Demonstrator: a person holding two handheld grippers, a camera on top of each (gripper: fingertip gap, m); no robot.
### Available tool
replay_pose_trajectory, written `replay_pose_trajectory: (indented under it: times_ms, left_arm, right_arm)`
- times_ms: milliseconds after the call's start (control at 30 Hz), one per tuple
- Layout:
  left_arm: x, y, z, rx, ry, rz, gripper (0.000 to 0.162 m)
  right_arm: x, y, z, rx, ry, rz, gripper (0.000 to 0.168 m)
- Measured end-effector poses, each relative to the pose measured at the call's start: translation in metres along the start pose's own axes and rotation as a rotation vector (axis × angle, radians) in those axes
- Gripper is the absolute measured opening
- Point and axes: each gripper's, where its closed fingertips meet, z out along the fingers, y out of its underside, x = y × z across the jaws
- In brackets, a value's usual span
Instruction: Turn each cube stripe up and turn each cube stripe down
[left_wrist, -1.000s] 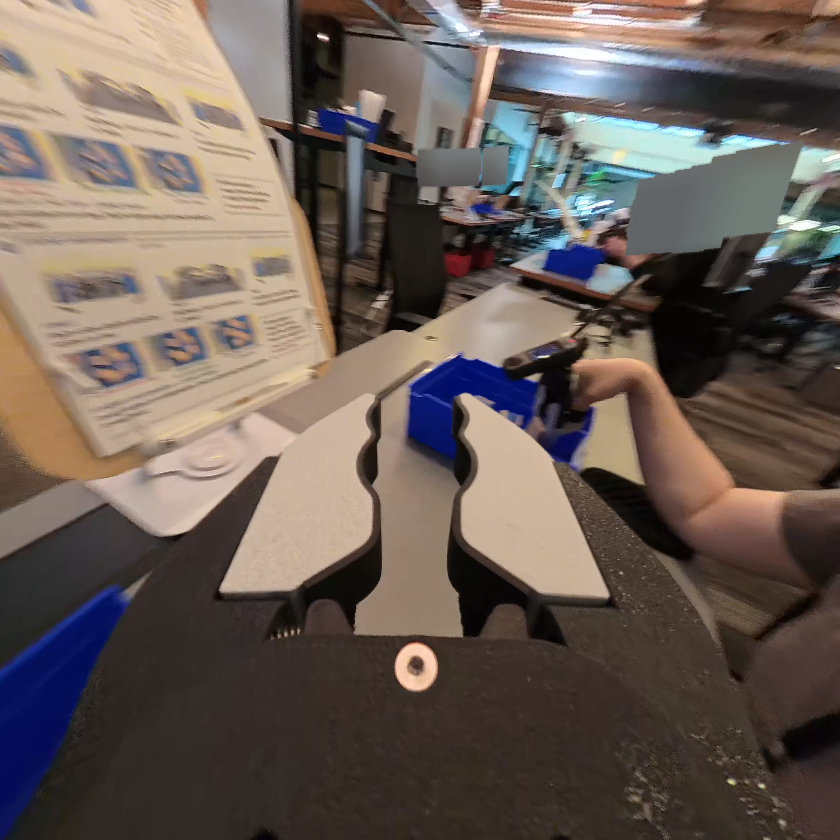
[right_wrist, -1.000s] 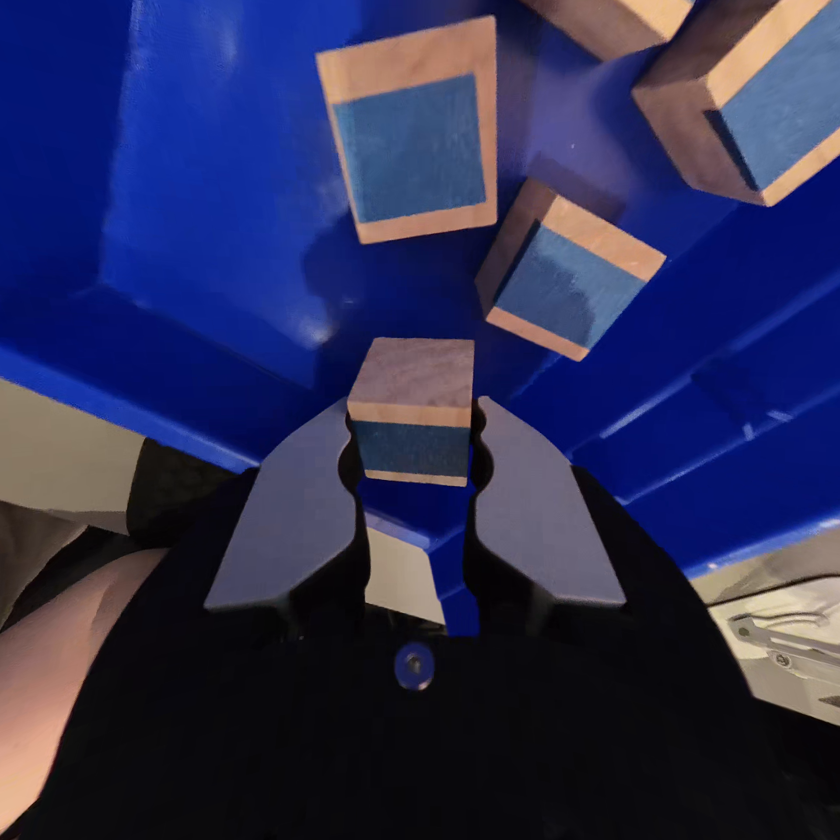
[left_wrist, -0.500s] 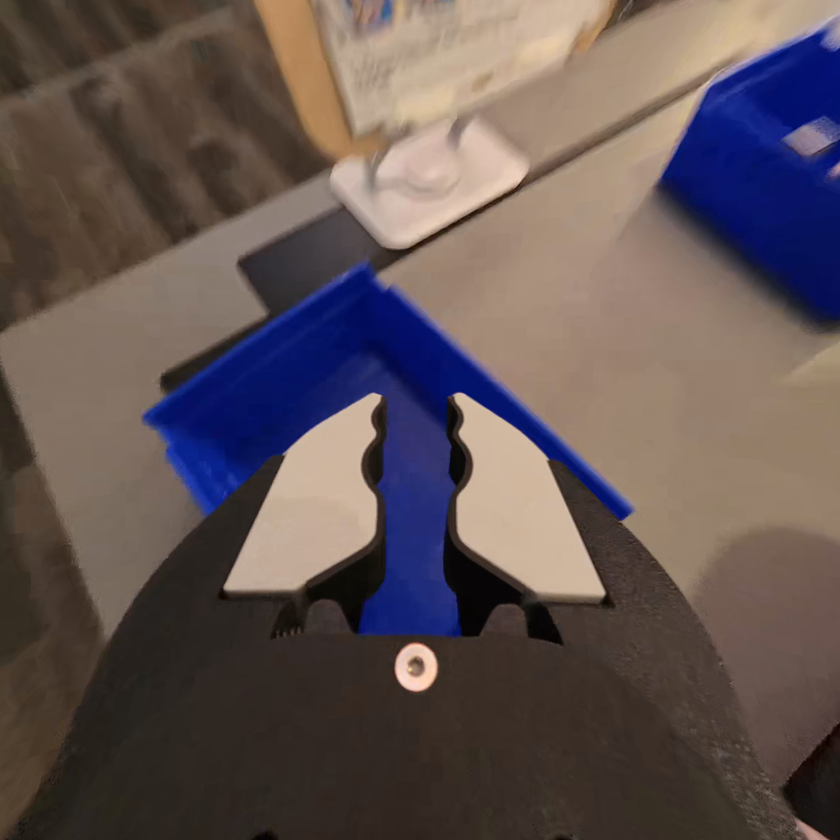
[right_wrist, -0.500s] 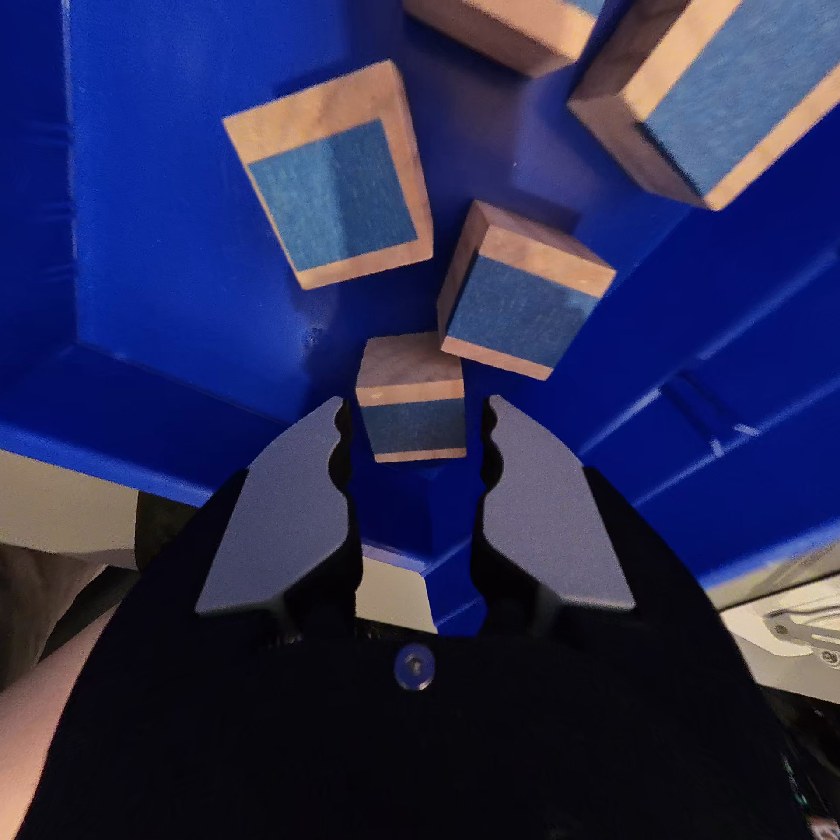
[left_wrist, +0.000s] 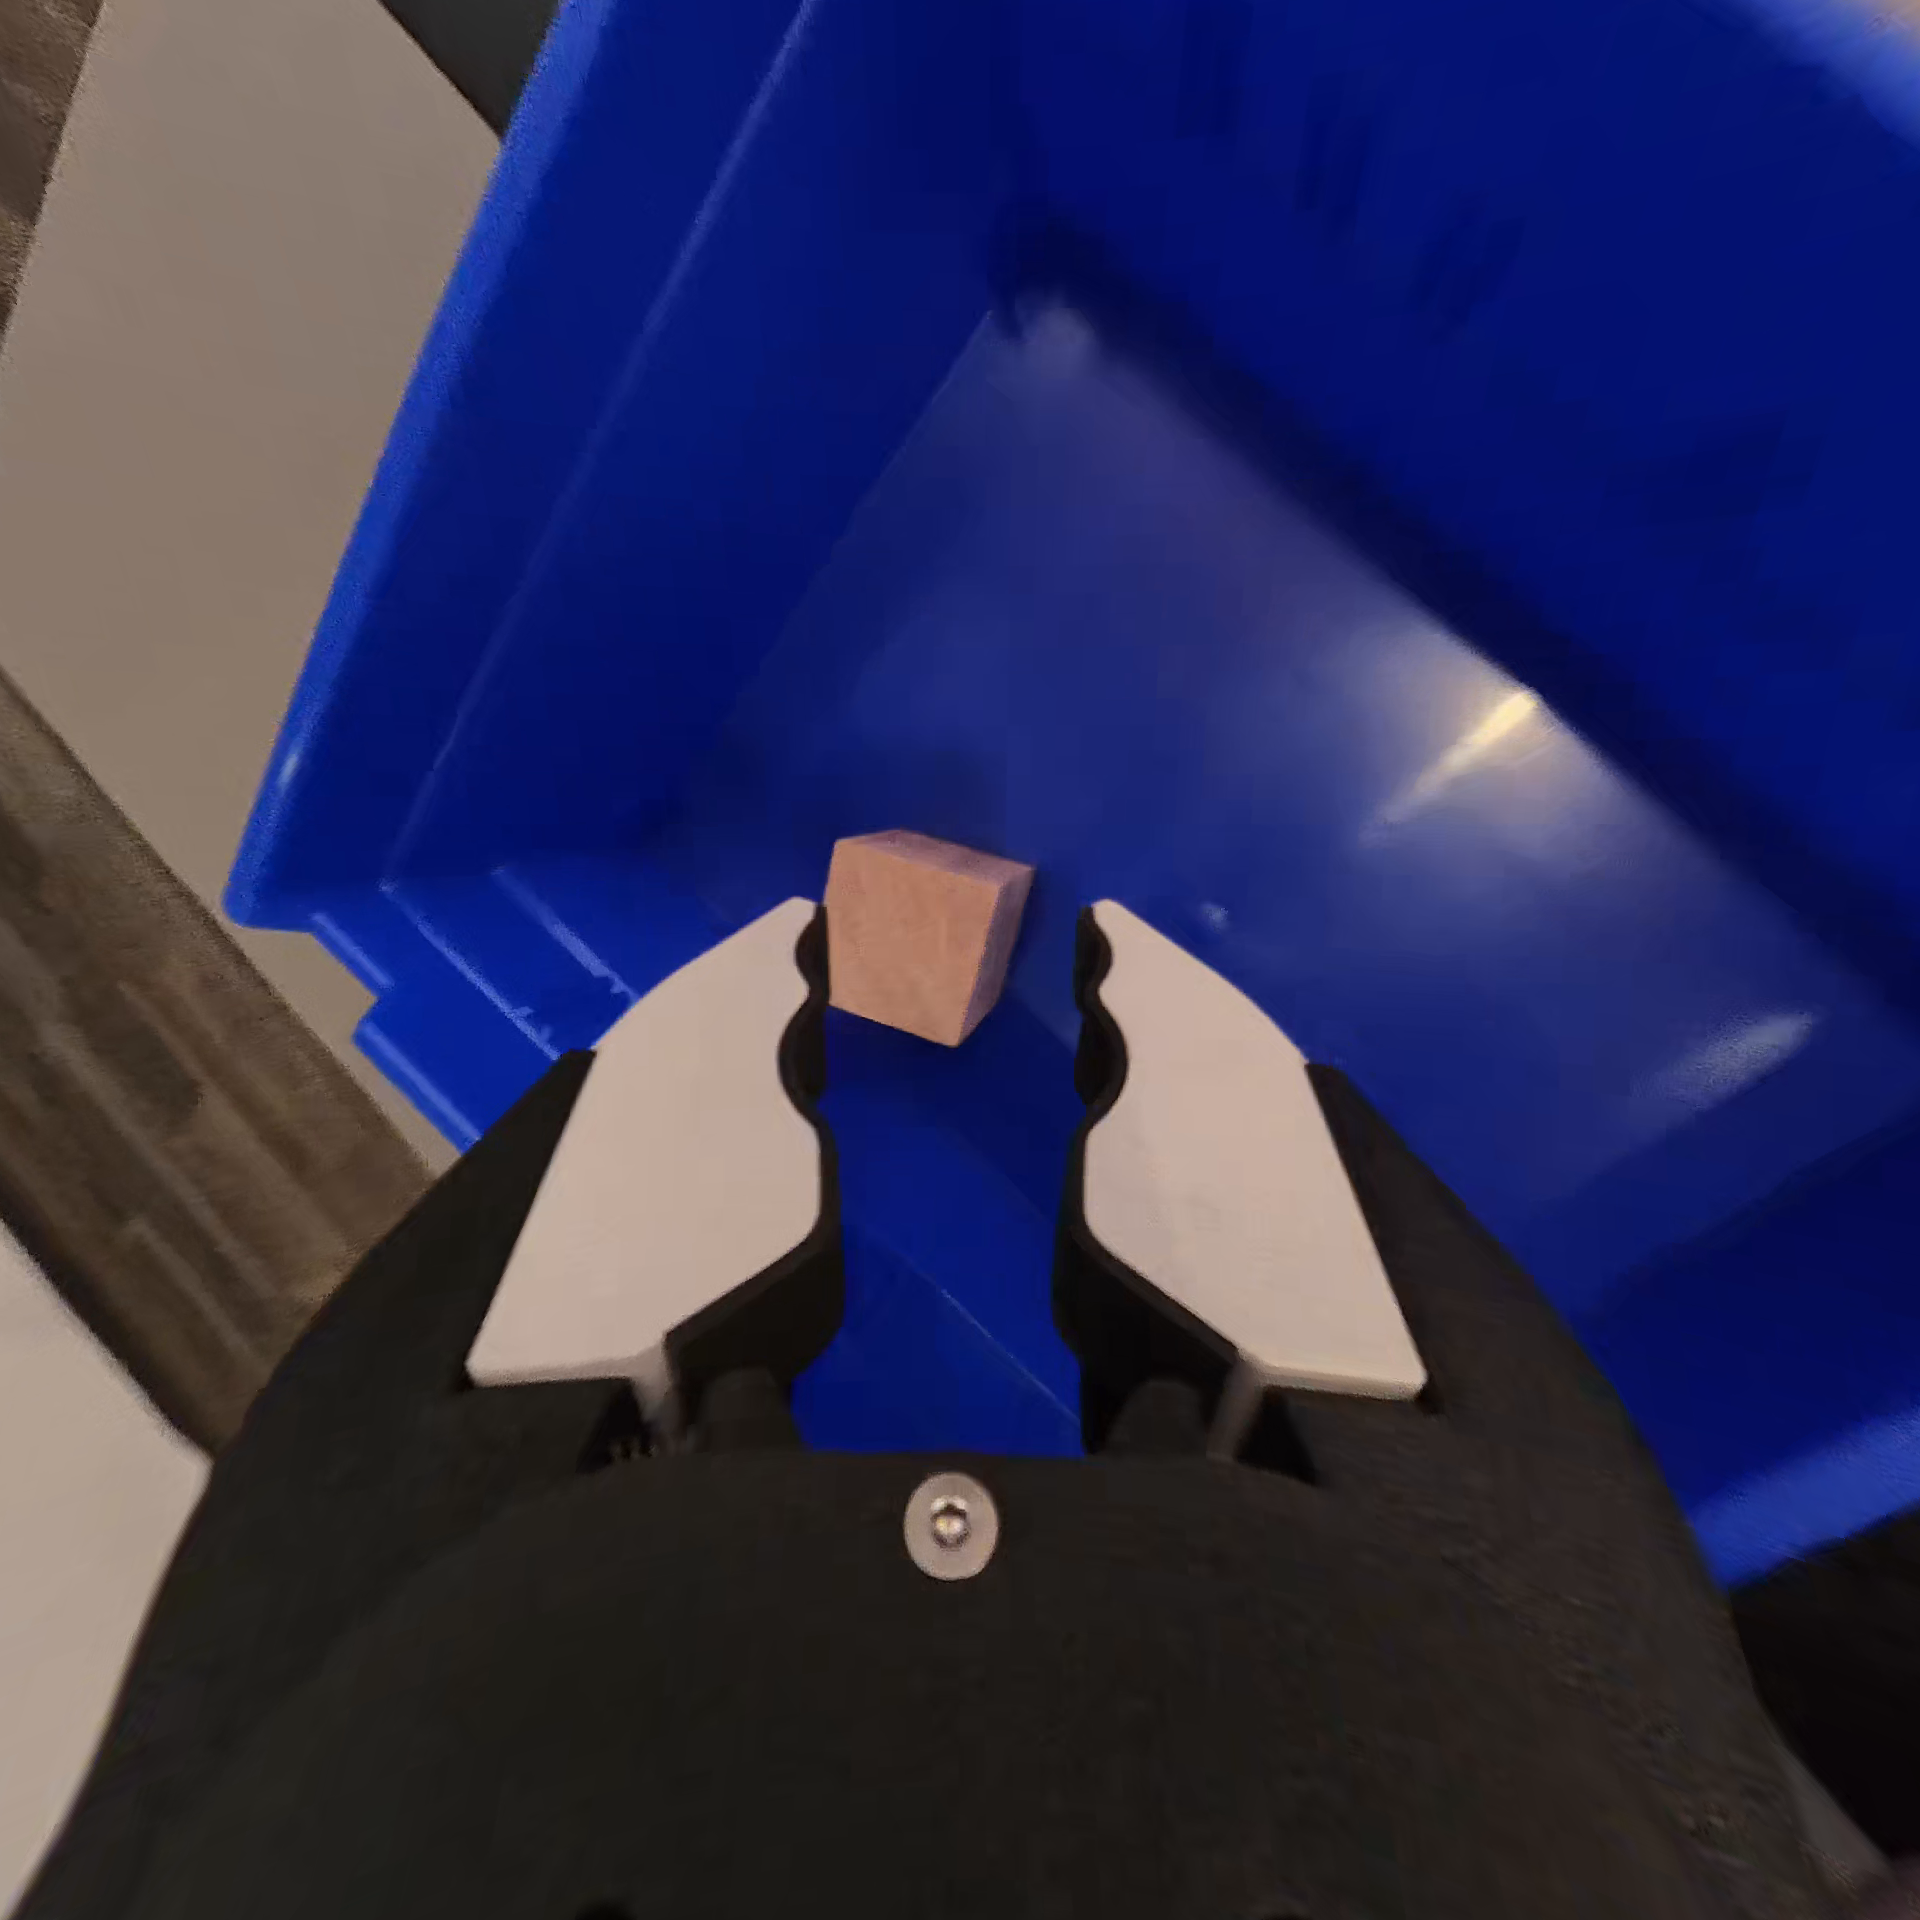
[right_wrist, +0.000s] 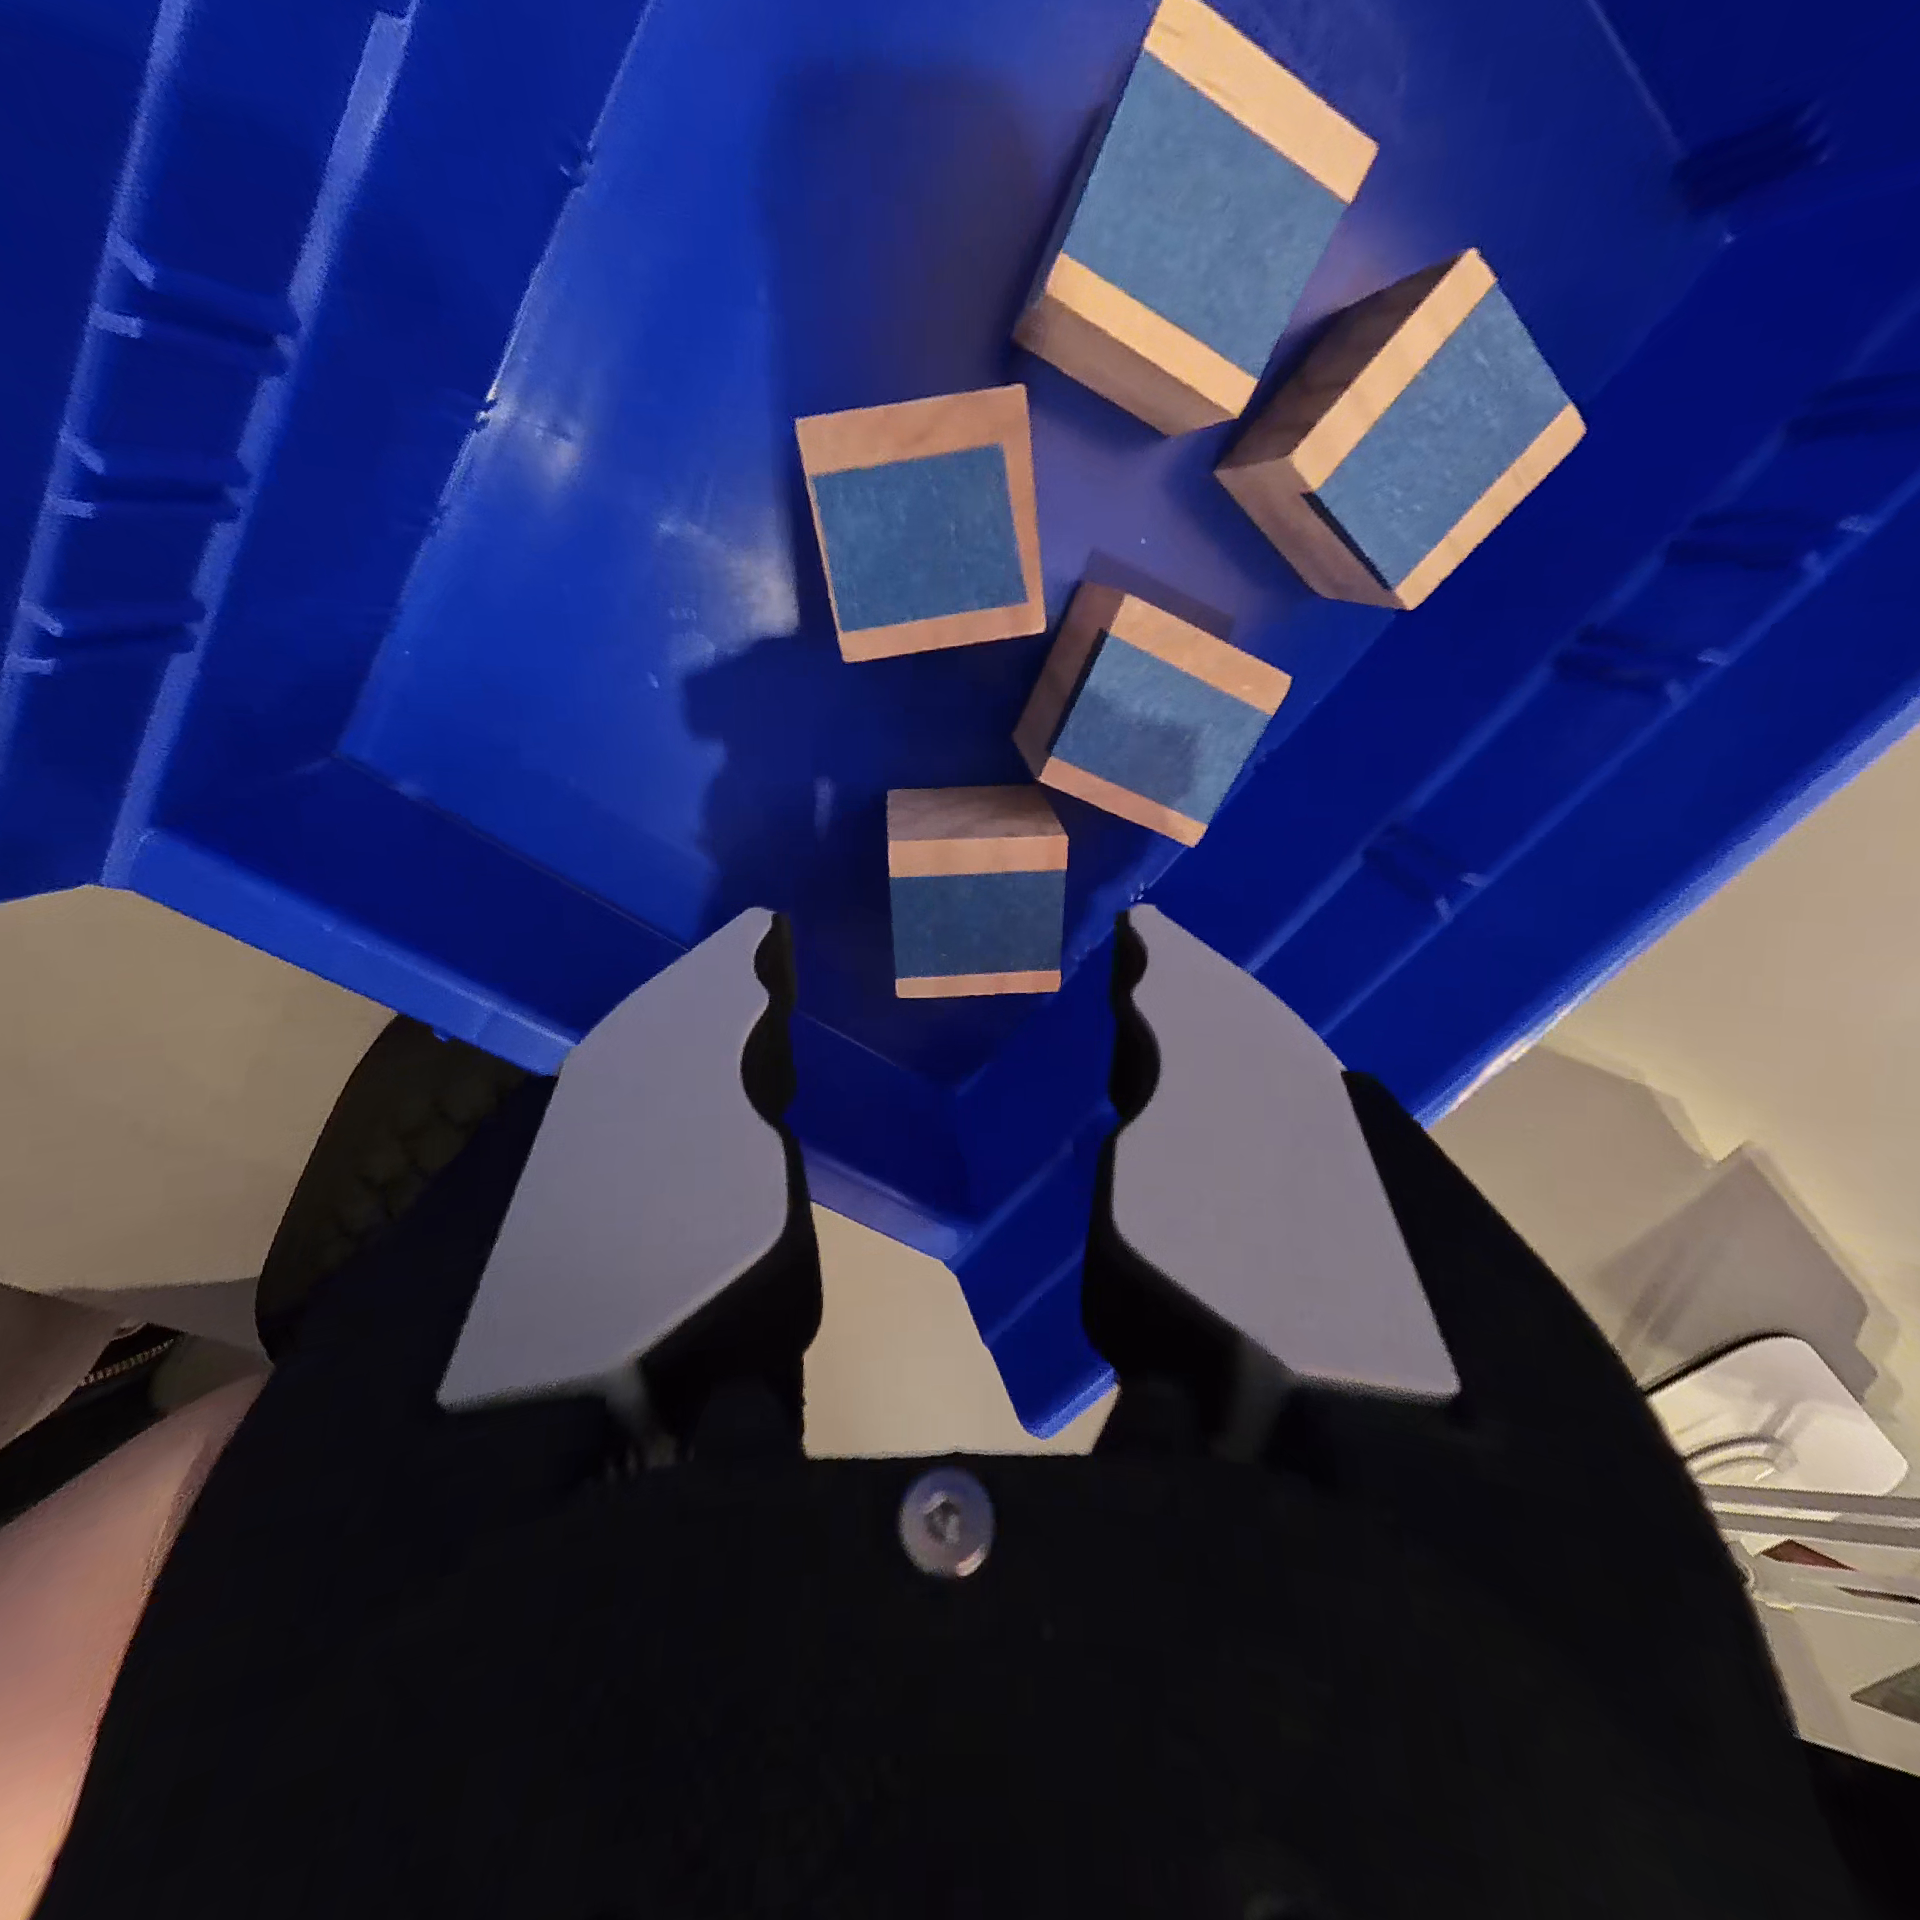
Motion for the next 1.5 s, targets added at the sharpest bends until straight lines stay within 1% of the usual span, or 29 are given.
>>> replay_pose_trajectory:
  times_ms: [33,100,167,267,333,367,533,667,733,767,867,967,1033,1133,1167,1233,1300,1333,1400,1433,1500]
  left_arm:
    - [-0.003,0.003,0.005,-0.020,-0.021,0.023,0.049]
    - [-0.003,0.008,0.014,-0.055,-0.010,0.047,0.050]
    - [-0.006,0.012,0.022,-0.091,-0.019,0.055,0.058]
    - [-0.009,0.019,0.032,-0.147,-0.006,0.055,0.061]
    - [-0.010,0.023,0.039,-0.174,0.017,0.054,0.059]
    - [-0.011,0.025,0.041,-0.195,0.024,0.058,0.053]
    - [-0.008,0.031,0.047,-0.274,0.065,0.077,0.052]
    - [-0.006,0.035,0.053,-0.341,0.084,0.088,0.055]
    - [-0.006,0.037,0.055,-0.363,0.080,0.092,0.050]
    - [-0.005,0.037,0.055,-0.361,0.084,0.092,0.049]
    - [0.001,0.034,0.051,-0.334,0.115,0.085,0.049]
    - [-0.006,0.024,0.034,-0.260,0.071,0.036,0.049]
    - [-0.014,0.010,0.013,-0.153,0.017,0.003,0.049]
    - [-0.014,-0.031,-0.035,0.125,0.016,-0.074,0.048]
    - [-0.009,-0.048,-0.055,0.240,0.050,-0.107,0.048]
    - [0.014,-0.086,-0.097,0.477,0.205,-0.160,0.048]
    - [0.047,-0.121,-0.140,0.700,0.433,-0.186,0.048]
    - [0.067,-0.134,-0.160,0.775,0.581,-0.190,0.048]
    - [0.105,-0.154,-0.188,0.846,0.859,-0.193,0.047]
    - [0.122,-0.162,-0.196,0.854,0.968,-0.193,0.047]
    - [0.153,-0.177,-0.204,0.850,1.133,-0.178,0.047]
  right_arm:
    - [0.000,0.000,0.000,-0.004,0.000,-0.002,0.061]
    - [0.000,0.000,0.001,-0.006,-0.001,-0.005,0.061]
    - [-0.002,-0.002,0.001,-0.004,-0.004,-0.015,0.061]
    - [-0.003,-0.002,0.002,-0.008,-0.006,-0.023,0.061]
    - [-0.003,-0.001,0.003,-0.021,-0.003,-0.015,0.061]
    - [-0.003,0.000,0.003,-0.026,-0.007,-0.014,0.061]
    - [-0.007,0.000,0.006,-0.037,-0.022,-0.030,0.060]
    - [-0.009,-0.002,0.006,-0.041,-0.027,-0.040,0.059]
    - [-0.010,-0.003,0.007,-0.043,-0.030,-0.045,0.059]
    - [-0.011,-0.003,0.007,-0.044,-0.032,-0.048,0.058]
    - [-0.012,-0.002,0.009,-0.061,-0.033,-0.057,0.057]
    - [-0.013,-0.004,0.008,-0.058,-0.023,-0.058,0.056]
    - [-0.011,-0.006,0.004,-0.037,0.005,-0.054,0.055]
    - [-0.005,-0.014,-0.015,0.030,0.087,-0.038,0.053]
    - [-0.003,-0.019,-0.024,0.067,0.129,-0.033,0.053]
    - [-0.001,-0.033,-0.047,0.166,0.223,-0.046,0.053]
    - [-0.004,-0.058,-0.077,0.322,0.340,-0.105,0.053]
    - [-0.013,-0.074,-0.092,0.417,0.370,-0.145,0.053]
    - [-0.047,-0.111,-0.121,0.641,0.386,-0.265,0.060]
    - [-0.072,-0.129,-0.133,0.762,0.363,-0.354,0.059]
    - [-0.137,-0.157,-0.154,1.017,0.261,-0.551,0.059]
